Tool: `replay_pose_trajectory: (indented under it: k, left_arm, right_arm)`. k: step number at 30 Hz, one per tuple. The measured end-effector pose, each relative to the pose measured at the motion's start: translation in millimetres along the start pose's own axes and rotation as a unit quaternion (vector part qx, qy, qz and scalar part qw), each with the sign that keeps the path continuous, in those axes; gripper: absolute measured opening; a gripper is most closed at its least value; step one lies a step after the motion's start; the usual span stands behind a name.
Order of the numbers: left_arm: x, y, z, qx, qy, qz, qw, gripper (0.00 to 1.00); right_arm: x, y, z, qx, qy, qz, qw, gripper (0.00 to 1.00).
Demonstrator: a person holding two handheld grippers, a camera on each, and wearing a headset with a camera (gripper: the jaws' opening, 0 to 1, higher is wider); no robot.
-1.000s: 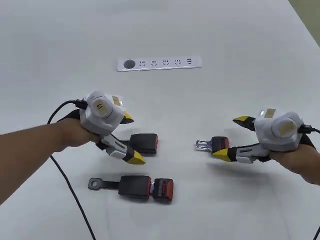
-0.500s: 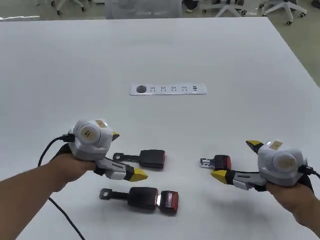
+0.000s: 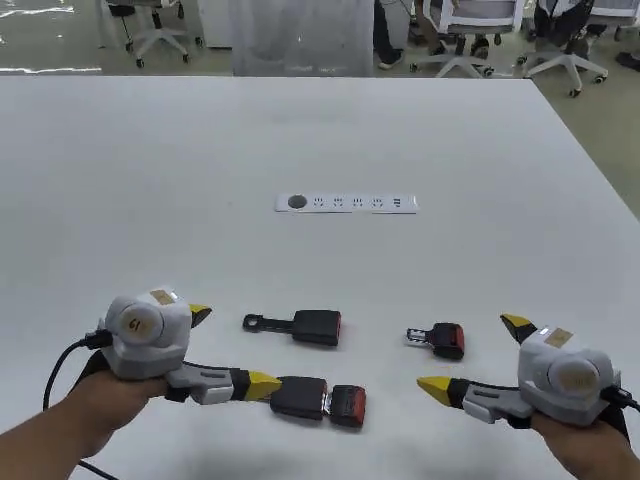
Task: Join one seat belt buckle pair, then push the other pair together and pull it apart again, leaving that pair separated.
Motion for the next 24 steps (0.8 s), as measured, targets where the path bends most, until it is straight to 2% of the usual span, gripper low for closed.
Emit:
replay_pose_trajectory:
  k: [4,7,8,9,11,14,17,20,24]
  left_arm:
    - [-10.4,-8.8,15.5,-0.003,-0.005,-0.003,1.0,1.0]
    - [-18.1,-16.5,28.0,-0.016,-0.017,0.008,0.9997,1.0]
    - [-21.1,-18.4,31.0,-0.02,-0.017,0.007,0.9996,1.0]
    - [-23.7,-21.8,34.3,-0.03,-0.009,0.0,0.9995,1.0]
    - [-25.6,-26.7,40.1,-0.038,-0.006,-0.001,0.9992,1.0]
    - [-26.3,-31.5,50.6,-0.034,-0.019,-0.009,0.9992,1.0]
    - [-29.2,-37.1,58.2,-0.041,-0.028,-0.014,0.9987,1.0]
    - [-33.4,-40.2,63.2,-0.048,-0.021,-0.025,0.9983,1.0]
    - [-32.4,-42.6,70.6,-0.049,-0.029,-0.025,0.9981,1.0]
  right_arm:
    - [1.3,13.8,12.3,0.01,-0.017,-0.003,0.9998,1.0]
    - [1.2,23.2,21.7,0.024,-0.029,0.0,0.9993,1.0]
    - [-0.1,27.3,25.4,0.032,-0.029,0.005,0.999,1.0]
    - [-0.2,30.8,28.9,0.038,-0.026,0.006,0.9989,1.0]
    - [-2.1,36.0,37.1,0.045,-0.031,0.01,0.9984,1.0]
    - [-4.9,42.7,47.7,0.046,-0.035,0.014,0.9982,1.0]
    - [-10.4,50.5,57.9,0.049,-0.039,0.019,0.9979,1.0]
    - [-13.9,53.3,64.6,0.052,-0.034,0.016,0.9979,1.0]
    - [-14.8,55.2,71.7,0.052,-0.038,0.018,0.9978,1.0]
Point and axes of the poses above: the centre of the closed fingertips' face, and the gripper's own axes: z roughly backward along the fingers, y roughly to its left, x roughly out of its top, the point moved 8 cm from there along z, roughly backward along the fingers, and after that the axes turned 9 degrees about -x, right-handed, at the moved point
